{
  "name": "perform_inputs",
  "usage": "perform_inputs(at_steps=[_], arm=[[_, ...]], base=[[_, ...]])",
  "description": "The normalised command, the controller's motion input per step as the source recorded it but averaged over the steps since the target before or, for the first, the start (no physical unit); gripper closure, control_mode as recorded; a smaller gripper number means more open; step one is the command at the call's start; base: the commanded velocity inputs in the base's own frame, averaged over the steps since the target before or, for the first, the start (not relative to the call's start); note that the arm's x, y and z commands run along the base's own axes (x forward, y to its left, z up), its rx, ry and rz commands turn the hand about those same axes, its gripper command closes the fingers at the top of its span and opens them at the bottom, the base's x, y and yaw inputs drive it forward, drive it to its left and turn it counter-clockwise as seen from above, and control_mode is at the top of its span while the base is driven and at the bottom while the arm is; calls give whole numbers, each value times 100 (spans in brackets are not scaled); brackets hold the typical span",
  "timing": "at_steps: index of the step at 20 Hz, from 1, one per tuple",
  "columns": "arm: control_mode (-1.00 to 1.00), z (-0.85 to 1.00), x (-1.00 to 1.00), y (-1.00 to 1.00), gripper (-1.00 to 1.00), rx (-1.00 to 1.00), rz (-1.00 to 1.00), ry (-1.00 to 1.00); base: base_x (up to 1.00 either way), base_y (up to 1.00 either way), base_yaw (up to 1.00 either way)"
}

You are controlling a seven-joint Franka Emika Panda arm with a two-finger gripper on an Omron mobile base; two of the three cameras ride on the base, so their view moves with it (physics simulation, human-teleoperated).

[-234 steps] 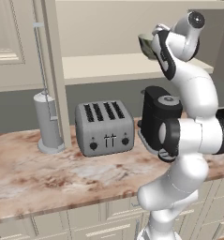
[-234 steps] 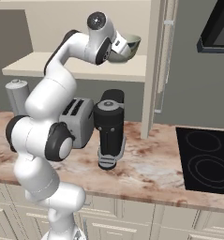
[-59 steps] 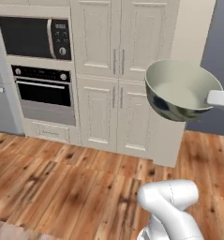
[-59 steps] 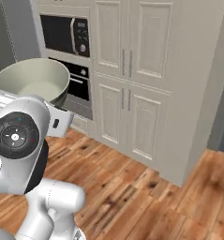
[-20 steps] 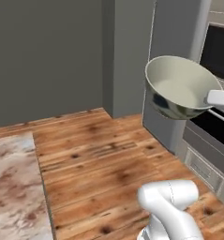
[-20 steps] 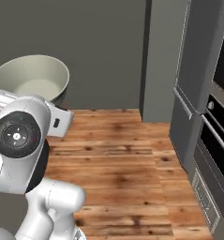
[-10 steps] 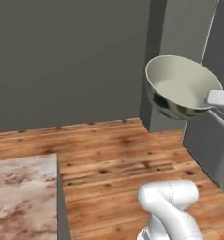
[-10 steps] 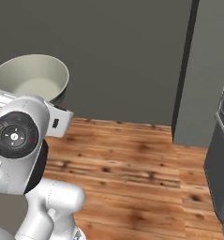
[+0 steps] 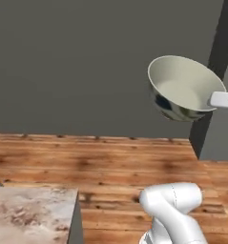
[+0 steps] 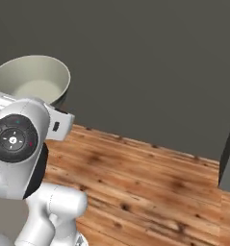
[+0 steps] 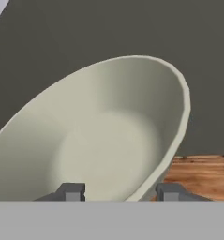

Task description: Pick up the bowls from the cabinet and place each bowl in front of a stool on the dining counter.

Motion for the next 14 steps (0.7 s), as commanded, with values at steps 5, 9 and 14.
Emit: perform_inputs(at_steps=[5, 9, 14], arm=[[100, 0, 0, 0, 100, 0, 0, 0], [100, 0, 0, 0, 100, 0, 0, 0], [100, 0, 0, 0, 100, 0, 0, 0]], base=[[100, -5, 59], [100, -9, 65], [100, -10, 65]])
